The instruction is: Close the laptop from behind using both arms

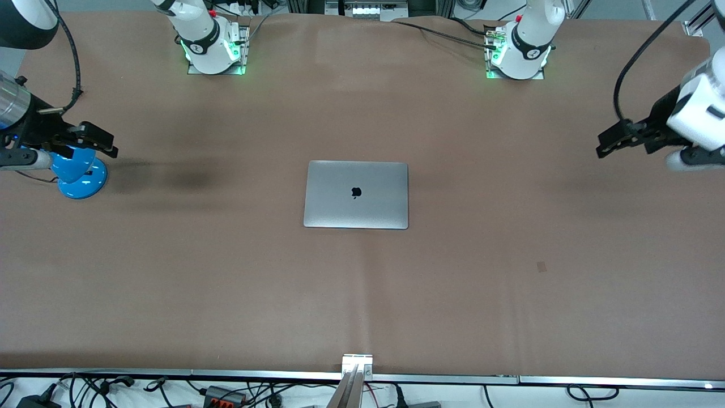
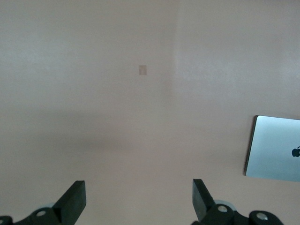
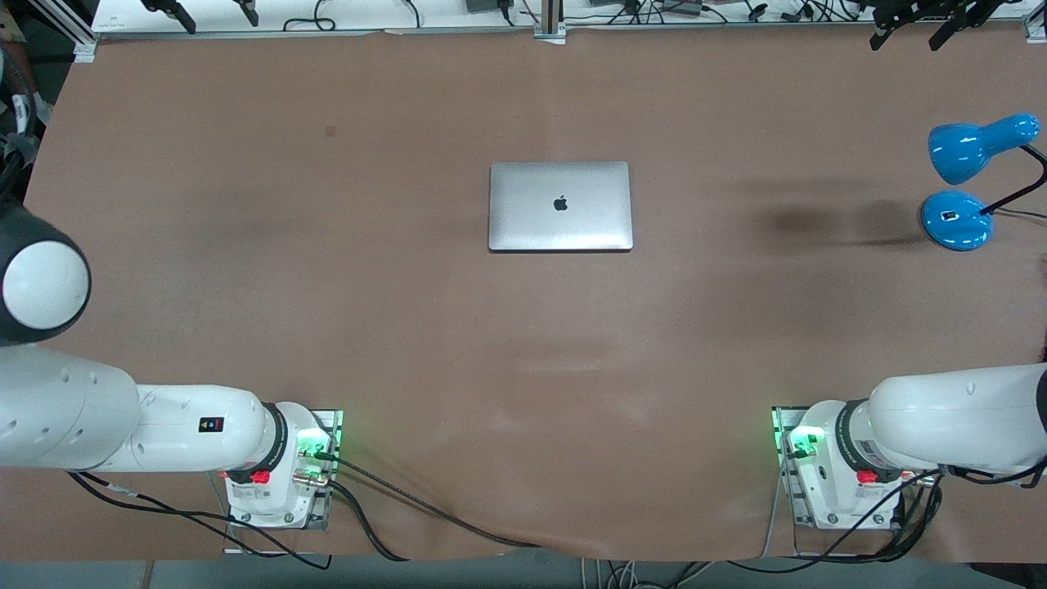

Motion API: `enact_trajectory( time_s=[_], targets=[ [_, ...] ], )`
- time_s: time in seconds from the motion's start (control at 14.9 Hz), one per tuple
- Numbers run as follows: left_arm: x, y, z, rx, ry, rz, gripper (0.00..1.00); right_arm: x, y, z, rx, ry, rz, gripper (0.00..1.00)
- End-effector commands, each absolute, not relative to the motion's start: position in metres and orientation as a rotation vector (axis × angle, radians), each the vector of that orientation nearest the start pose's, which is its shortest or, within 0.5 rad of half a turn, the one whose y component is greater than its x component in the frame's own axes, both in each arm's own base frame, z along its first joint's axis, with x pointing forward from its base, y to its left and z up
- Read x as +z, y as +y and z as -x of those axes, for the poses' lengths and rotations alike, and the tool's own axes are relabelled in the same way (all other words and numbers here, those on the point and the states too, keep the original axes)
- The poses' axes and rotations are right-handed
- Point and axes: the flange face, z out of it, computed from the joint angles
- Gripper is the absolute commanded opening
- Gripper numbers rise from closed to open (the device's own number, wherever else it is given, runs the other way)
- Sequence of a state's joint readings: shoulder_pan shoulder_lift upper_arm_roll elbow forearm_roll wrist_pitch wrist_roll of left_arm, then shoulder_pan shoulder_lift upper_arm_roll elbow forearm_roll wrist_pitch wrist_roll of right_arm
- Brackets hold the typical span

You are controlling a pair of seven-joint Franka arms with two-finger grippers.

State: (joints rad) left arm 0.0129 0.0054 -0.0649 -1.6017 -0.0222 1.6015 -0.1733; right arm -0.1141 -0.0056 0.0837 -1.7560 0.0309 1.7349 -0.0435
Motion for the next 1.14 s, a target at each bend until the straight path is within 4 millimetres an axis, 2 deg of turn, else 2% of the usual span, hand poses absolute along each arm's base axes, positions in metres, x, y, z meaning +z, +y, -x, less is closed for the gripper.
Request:
enact_trajectory(
  time_s=[0.0,1.07],
  targets=[
    [0.6067,-0.0358,-0.5440,0.001,-0.161,3.169,1.00,0.5557,-0.0184,-0.5527,0.019,-0.030,3.137,1.00],
    [0.6060,-0.0364,-0.5412,0.044,-0.158,3.164,1.00,0.5560,-0.0246,-0.5501,0.005,0.010,3.143,1.00]
  ],
)
